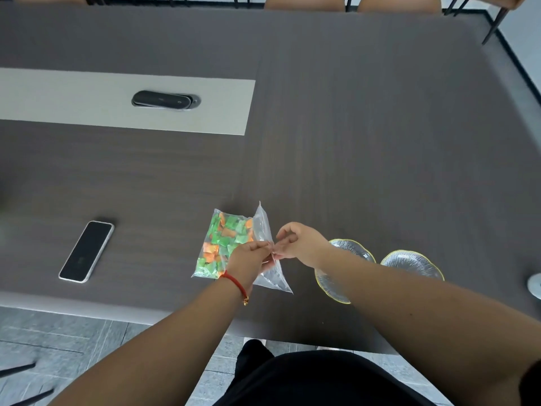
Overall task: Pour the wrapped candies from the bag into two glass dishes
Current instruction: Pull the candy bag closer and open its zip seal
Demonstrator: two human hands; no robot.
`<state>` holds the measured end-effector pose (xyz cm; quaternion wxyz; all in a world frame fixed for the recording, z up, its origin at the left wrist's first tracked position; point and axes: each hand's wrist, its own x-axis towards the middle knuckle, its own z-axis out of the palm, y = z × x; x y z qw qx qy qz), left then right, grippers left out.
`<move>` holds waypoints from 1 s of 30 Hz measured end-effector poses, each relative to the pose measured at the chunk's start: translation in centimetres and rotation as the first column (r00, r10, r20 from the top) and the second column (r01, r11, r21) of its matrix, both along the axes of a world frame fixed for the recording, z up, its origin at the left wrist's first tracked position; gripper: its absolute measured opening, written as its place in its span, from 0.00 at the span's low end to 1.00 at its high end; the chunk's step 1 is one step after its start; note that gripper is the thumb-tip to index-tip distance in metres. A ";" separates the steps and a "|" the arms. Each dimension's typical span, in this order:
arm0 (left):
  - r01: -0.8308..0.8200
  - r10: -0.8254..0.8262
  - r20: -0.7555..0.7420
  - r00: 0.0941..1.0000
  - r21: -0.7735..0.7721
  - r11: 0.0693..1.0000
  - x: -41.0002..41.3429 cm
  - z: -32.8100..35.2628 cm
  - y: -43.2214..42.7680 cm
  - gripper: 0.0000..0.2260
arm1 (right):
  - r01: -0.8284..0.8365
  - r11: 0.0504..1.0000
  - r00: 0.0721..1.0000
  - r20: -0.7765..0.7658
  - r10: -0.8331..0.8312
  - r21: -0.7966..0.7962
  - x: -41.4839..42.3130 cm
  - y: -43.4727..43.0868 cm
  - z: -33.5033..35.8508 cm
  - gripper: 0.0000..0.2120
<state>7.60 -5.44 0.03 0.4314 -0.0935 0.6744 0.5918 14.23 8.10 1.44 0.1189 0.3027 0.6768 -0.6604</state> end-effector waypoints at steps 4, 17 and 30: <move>0.172 -0.197 -0.243 0.950 -0.118 0.978 0.5 1.2 -0.8 0.01 | 0.025 0.999 1.000 0.003 -0.025 -0.033 -0.3 -0.1 0.8 0.12; 0.109 -0.121 -0.256 0.959 -0.058 0.992 0.1 0.9 -1.6 0.13 | 0.081 0.991 0.997 0.006 -0.081 -0.103 -0.5 -0.8 1.4 0.13; -0.043 0.043 -0.005 0.999 0.070 0.997 -0.1 1.1 -0.9 0.06 | 0.096 0.995 0.993 0.068 -0.098 0.029 -1.1 -1.5 1.2 0.08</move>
